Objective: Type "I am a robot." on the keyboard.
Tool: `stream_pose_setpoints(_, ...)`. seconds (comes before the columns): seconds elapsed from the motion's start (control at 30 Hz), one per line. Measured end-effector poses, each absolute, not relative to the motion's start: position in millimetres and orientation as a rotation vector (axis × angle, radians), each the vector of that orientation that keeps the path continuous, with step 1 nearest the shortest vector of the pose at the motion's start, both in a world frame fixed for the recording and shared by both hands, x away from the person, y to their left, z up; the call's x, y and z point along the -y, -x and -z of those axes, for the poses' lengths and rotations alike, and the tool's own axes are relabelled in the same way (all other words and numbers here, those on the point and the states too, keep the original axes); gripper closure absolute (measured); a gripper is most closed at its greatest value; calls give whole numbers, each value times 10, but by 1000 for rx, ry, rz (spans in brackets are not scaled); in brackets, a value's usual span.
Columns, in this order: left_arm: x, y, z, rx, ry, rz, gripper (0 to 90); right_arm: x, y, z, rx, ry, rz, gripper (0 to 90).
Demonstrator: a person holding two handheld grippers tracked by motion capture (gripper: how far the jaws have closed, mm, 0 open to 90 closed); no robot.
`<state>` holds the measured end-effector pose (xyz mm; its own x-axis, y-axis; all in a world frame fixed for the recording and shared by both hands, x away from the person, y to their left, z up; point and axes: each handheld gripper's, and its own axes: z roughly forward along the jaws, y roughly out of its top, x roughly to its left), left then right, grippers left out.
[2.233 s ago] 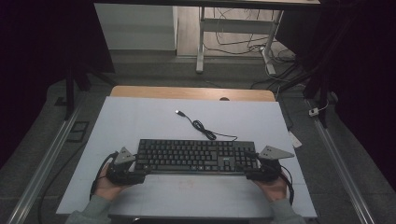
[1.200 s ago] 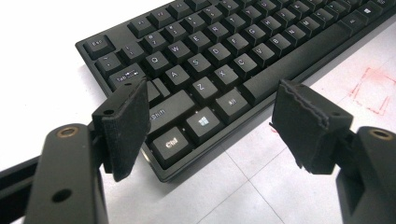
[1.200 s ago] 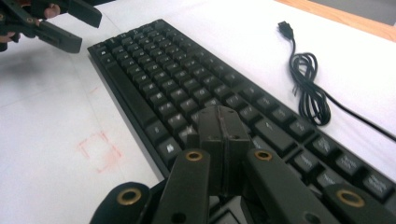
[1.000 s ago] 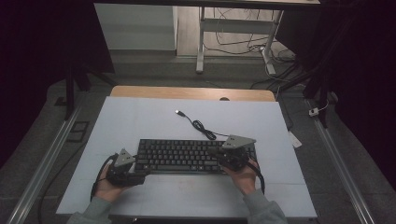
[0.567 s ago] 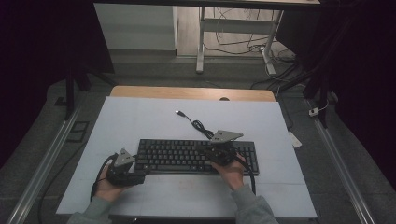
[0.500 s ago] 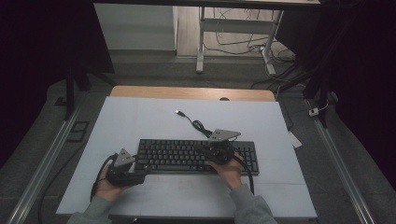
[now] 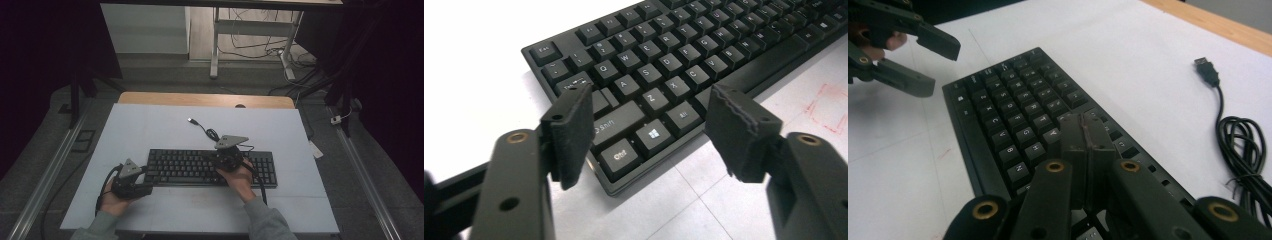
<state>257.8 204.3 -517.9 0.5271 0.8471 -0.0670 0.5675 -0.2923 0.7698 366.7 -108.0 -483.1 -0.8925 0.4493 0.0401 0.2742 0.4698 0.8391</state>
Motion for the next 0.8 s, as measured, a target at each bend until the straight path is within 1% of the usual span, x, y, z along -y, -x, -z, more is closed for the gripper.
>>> stream_pose_setpoints(0.1, -2051, -2581, 5182, -1149, -1990, -462, 477, 1032, -3691, 4874, -2549, -622, -1370, 892)
stream_pose_setpoints(0.13, -2056, -2583, 5185, -1147, -1989, -460, 477, 1032, -3691, 4874, -2549, -622, -1370, 892)
stream_pose_setpoints(0.17, -2064, -2588, 5193, -1148, -1988, -462, 552, 1012, -3701, 4905, -2562, -624, -1357, 886)
stream_pose_setpoints(0.37, -2075, -2606, 5212, -1155, -1986, -467, 810, 990, -3723, 4954, -2581, -629, -1335, 886)
stream_pose_setpoints(0.43, -2070, -2624, 5219, -1162, -1988, -475, 879, 986, -3737, 4964, -2582, -631, -1329, 893)
stream_pose_setpoints(0.63, -2063, -2690, 5269, -1179, -2001, -469, 890, 977, -3768, 4990, -2581, -638, -1310, 895)
stream_pose_setpoints(0.8, -2042, -2711, 5294, -1187, -2013, -490, 890, 944, -3790, 5027, -2590, -635, -1287, 896)
